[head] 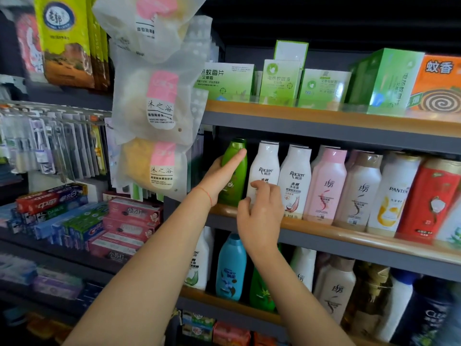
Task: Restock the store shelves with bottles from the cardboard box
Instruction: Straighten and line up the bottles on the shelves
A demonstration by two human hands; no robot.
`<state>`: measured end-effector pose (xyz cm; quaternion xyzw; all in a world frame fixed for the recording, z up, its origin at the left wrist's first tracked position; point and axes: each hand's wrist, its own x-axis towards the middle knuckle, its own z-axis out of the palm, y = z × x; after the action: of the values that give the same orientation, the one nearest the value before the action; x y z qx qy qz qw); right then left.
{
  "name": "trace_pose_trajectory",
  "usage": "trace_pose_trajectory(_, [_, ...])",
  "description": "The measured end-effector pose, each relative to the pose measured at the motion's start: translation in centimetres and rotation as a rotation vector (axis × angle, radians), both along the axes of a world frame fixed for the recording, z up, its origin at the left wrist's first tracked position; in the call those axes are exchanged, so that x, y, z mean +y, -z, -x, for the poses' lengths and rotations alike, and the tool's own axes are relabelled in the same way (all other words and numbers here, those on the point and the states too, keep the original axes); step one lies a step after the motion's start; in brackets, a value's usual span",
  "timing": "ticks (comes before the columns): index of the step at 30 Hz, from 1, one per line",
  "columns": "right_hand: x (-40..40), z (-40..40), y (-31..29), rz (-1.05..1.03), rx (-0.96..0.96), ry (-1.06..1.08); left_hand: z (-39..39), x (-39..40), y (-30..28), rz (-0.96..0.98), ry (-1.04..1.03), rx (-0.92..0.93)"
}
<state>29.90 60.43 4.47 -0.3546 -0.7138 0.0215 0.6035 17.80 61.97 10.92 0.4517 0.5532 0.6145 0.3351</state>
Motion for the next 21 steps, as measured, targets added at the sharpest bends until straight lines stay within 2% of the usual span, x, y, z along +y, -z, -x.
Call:
trace_pose_trajectory(8, [1.0,-0.7,0.2,-0.094,-0.076,0.134,-0.1,0.0,0.0,-0.037,0.001,0.006])
trace_pose_trajectory(15, [2.4,-1.1,-4.2,-0.132,-0.093,0.129,-0.2,0.2,0.2,-0.048,0.007,0.008])
trace_pose_trajectory(21, [3.4,-1.5,-6.7,0.035,-0.096,0.106,-0.3,0.1,0.2,-0.055,0.004,0.023])
